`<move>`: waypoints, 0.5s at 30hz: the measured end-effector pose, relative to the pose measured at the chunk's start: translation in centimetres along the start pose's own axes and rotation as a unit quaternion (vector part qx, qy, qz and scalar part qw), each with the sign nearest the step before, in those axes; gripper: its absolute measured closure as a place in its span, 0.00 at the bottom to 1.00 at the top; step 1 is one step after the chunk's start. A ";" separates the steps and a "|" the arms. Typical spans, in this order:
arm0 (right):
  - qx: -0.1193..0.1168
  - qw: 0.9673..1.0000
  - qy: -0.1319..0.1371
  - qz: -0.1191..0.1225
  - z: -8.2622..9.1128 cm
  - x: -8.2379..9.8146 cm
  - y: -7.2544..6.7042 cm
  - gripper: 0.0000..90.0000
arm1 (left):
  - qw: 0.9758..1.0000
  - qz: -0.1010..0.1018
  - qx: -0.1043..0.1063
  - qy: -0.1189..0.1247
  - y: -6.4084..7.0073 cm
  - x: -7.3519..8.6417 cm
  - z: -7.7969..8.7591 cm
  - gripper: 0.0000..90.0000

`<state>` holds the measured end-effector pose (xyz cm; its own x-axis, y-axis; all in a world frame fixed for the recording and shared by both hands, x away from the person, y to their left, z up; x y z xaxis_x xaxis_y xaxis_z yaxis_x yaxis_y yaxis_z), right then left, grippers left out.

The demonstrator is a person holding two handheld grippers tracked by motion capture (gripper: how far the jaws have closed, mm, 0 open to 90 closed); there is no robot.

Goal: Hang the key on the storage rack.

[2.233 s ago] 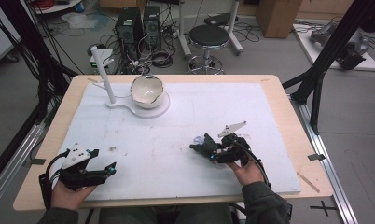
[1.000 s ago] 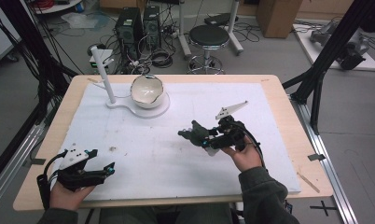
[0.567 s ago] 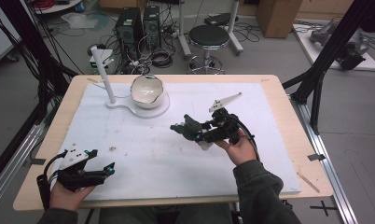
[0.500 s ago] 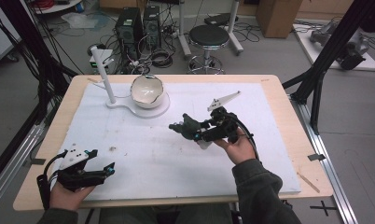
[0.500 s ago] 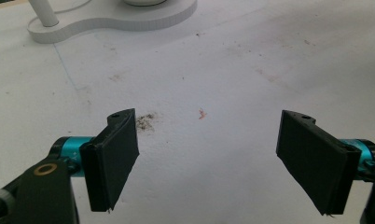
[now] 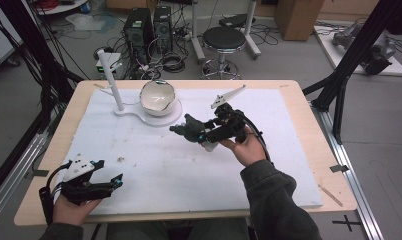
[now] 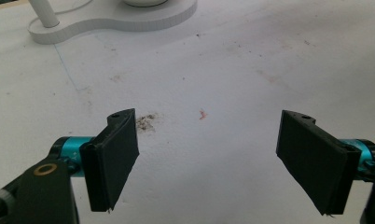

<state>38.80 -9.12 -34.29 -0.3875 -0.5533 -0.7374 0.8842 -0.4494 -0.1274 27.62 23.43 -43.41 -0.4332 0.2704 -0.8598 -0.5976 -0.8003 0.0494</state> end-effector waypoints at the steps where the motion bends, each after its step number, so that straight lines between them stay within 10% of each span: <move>1: 0.000 1.000 0.000 0.000 0.0 0.0 0.0 0.55 | 1.000 0.000 0.000 0.000 0.0 0.0 0.0 0.23; 15: 0.002 1.000 0.005 0.013 -0.7 -1.9 -0.1 0.55 | 1.000 0.000 0.001 0.000 0.0 0.0 0.0 0.23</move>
<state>39.59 -7.51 -33.30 -0.3613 -0.5576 -0.7474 0.8931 -0.4374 -0.1053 27.61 23.40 -43.41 -0.4335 0.2708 -0.8595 -0.5990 -0.7992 0.0502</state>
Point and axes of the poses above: each handheld gripper's, and its own axes: z roughly backward along the jaws, x roughly out of its underside, y roughly to its right, the point moved 6 cm from there along -z, roughly forward along the jaws, and after that the axes turned 5 degrees about x, right-handed, at the moved point
